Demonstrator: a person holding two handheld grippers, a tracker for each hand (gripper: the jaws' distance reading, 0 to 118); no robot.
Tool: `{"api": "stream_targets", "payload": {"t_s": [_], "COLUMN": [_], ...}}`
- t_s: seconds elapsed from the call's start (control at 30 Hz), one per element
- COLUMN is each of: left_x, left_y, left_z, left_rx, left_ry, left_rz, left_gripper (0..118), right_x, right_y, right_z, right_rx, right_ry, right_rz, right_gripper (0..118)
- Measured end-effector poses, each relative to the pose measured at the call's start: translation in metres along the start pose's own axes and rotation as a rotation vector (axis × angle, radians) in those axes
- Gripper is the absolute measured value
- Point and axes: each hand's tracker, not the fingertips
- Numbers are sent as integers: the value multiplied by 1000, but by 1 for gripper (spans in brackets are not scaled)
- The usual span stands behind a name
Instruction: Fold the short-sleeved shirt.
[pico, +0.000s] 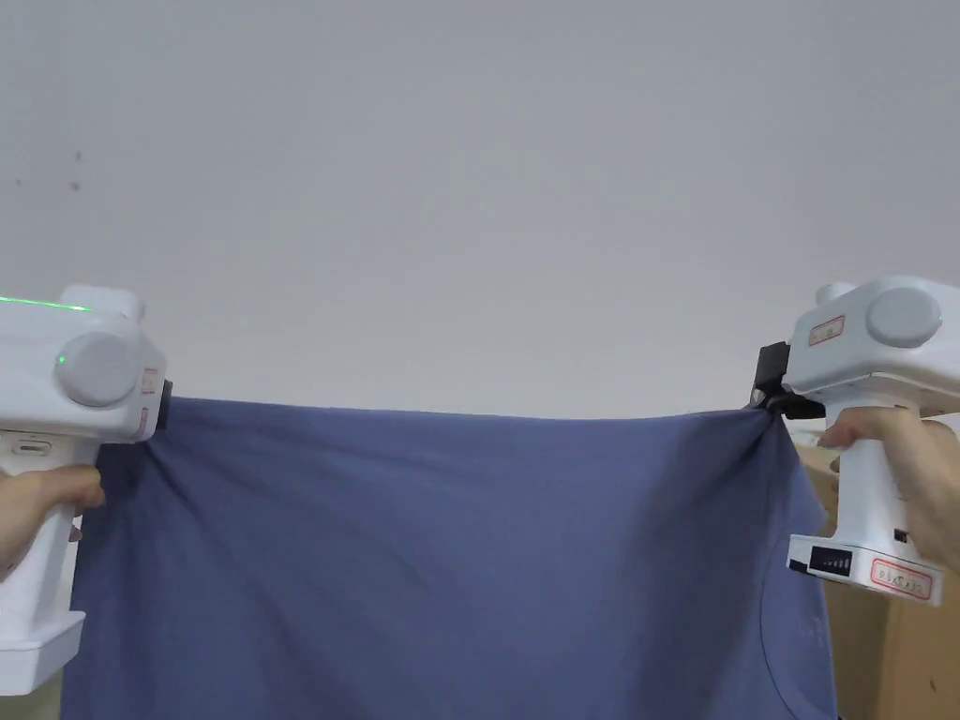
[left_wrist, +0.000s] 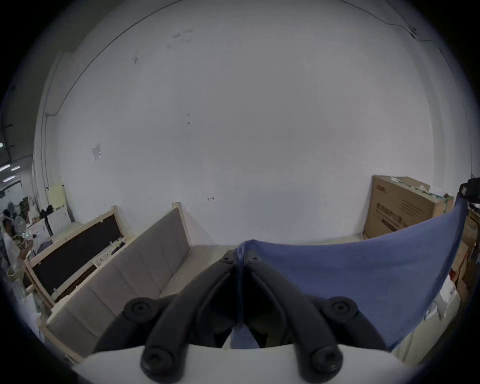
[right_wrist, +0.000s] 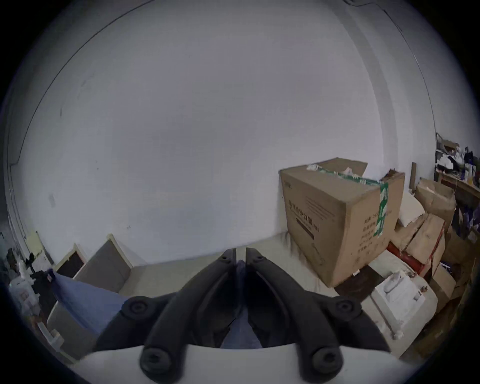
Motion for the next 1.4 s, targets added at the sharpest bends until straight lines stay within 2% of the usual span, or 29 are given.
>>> {"api": "stream_targets", "payload": {"t_s": [0.13, 0.27, 0.37, 0.4, 0.53, 0.7, 0.83, 0.97, 1.1, 1.17, 1.23, 1.3, 1.33, 1.4], "left_x": [6, 9, 13, 14, 16, 23, 36, 55, 64, 66, 69, 67, 64, 59], "left_y": [32, 52, 58, 58, 48, 10, -53, -142, -251, -301, -354, -396, -411, -430], "left_z": [-53, -95, -114, -118, -134, -163, -205, -261, -307, -324, -336, -347, -343, -327], "left_rx": [25, 43, 57, 78, 93, 74, -43, -205, -351, -472, -570, -651, -694, -678], "left_ry": [64, 69, 91, 108, 122, 144, 134, 155, 129, 118, 131, 150, 137, 109], "left_rz": [6, 18, 2, 11, -28, -43, -67, -130, -82, -87, -120, -126, -90, -72], "left_gripper": [2, 2, 2, 2, 2, 2, 2, 2, 2, 2, 2, 2, 2, 2], "right_x": [-24, -43, -49, -50, -55, -51, -43, -26, -6, 8, 22, 31, 42, 51], "right_y": [29, 44, 51, 52, 48, 17, -41, -126, -238, -291, -346, -389, -406, -421], "right_z": [-40, -75, -95, -100, -114, -144, -197, -264, -332, -358, -372, -378, -384, -378], "right_rx": [40, 62, 95, 106, 105, 61, -64, -225, -433, -534, -625, -712, -733, -744], "right_ry": [3, -31, -28, -14, -19, -9, -67, -92, -142, -172, -186, -206, -208, -223], "right_rz": [1, 46, 25, 13, 55, 65, 132, 108, 136, 118, 48, 29, 44, 42], "right_gripper": [6, 6, 6, 6, 6, 6, 6, 6, 6, 6, 6, 6, 6, 6]}}
